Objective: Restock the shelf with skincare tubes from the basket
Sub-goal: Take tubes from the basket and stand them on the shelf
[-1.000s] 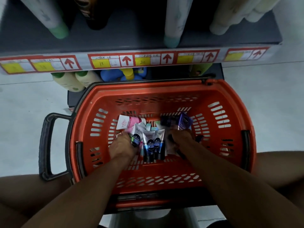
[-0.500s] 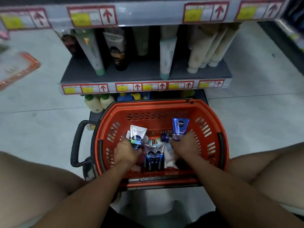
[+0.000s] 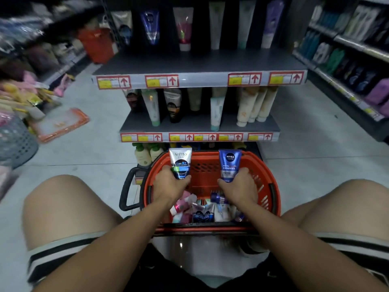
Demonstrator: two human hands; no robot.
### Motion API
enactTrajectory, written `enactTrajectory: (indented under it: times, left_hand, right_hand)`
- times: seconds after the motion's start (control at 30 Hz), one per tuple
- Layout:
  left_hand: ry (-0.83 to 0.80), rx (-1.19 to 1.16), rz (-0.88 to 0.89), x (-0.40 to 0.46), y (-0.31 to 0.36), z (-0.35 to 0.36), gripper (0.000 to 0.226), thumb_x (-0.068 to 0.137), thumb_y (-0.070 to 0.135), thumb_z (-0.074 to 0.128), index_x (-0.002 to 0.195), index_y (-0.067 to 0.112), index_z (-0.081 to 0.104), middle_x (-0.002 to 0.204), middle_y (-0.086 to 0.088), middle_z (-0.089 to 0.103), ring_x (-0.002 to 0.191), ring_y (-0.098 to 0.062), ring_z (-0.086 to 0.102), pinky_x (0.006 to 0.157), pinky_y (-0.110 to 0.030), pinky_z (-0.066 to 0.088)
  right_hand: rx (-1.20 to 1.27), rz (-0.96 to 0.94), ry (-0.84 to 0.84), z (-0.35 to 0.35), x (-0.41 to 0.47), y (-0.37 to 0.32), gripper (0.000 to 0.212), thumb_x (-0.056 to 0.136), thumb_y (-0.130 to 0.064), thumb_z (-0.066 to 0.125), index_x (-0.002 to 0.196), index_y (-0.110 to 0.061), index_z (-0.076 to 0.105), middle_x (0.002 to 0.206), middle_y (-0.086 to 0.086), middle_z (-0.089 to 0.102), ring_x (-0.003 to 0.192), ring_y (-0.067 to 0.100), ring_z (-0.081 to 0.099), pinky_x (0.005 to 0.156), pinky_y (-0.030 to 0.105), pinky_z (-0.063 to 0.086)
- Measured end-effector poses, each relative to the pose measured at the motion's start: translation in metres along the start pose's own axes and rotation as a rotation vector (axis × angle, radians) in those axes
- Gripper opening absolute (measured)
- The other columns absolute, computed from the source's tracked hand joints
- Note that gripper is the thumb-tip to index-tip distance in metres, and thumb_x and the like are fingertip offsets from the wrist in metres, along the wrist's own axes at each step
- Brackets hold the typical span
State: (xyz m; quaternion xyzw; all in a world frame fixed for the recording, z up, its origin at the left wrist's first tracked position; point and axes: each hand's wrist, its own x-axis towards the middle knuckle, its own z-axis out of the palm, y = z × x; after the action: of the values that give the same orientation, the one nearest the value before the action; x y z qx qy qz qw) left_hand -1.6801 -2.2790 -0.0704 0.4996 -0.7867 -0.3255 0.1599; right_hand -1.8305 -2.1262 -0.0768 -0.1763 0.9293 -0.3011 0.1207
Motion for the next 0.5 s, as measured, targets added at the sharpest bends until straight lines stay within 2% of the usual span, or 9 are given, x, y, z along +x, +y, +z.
enactTrajectory:
  times: [0.17,0.3,0.37,0.5]
  left_hand:
    - [0.095,-0.036,0.076,-0.004,0.017,-0.026,0.052,0.076,0.049,0.086,0.110,0.016,0.064,0.096,0.002,0.071,0.083,-0.016,0.067,0.069,-0.034,0.059]
    - [0.135,-0.065,0.099,0.003,0.026,-0.041,0.048,0.080,0.045,0.085,0.112,0.017,0.064,0.095,0.008,0.068,0.080,-0.011,0.062,0.058,-0.021,0.044]
    - [0.161,-0.092,0.116,0.009,0.031,-0.049,0.047,0.080,0.045,0.085,0.112,0.016,0.064,0.095,0.005,0.070,0.080,-0.011,0.063,0.057,-0.019,0.042]
    - [0.216,-0.123,0.174,0.024,0.043,-0.070,0.056,0.078,0.048,0.086,0.118,0.014,0.065,0.102,0.001,0.072,0.086,-0.012,0.066,0.061,-0.018,0.044]
  right_hand:
    - [0.020,-0.056,0.031,-0.010,-0.004,-0.020,0.062,0.070,-0.058,0.079,0.104,-0.020,0.044,0.093,-0.001,0.059,0.078,0.021,0.064,0.065,0.041,0.059]
    - [0.055,-0.117,0.073,-0.019,-0.004,-0.037,0.061,0.071,-0.058,0.079,0.105,-0.021,0.045,0.094,-0.003,0.059,0.079,0.018,0.062,0.062,0.036,0.055]
    - [0.062,-0.151,0.097,-0.025,-0.001,-0.049,0.059,0.073,-0.057,0.079,0.106,-0.022,0.045,0.095,-0.004,0.058,0.079,0.017,0.060,0.060,0.033,0.051]
    - [0.098,-0.211,0.136,-0.038,0.009,-0.078,0.059,0.073,-0.059,0.077,0.108,-0.022,0.047,0.098,-0.004,0.059,0.082,0.017,0.060,0.064,0.035,0.053]
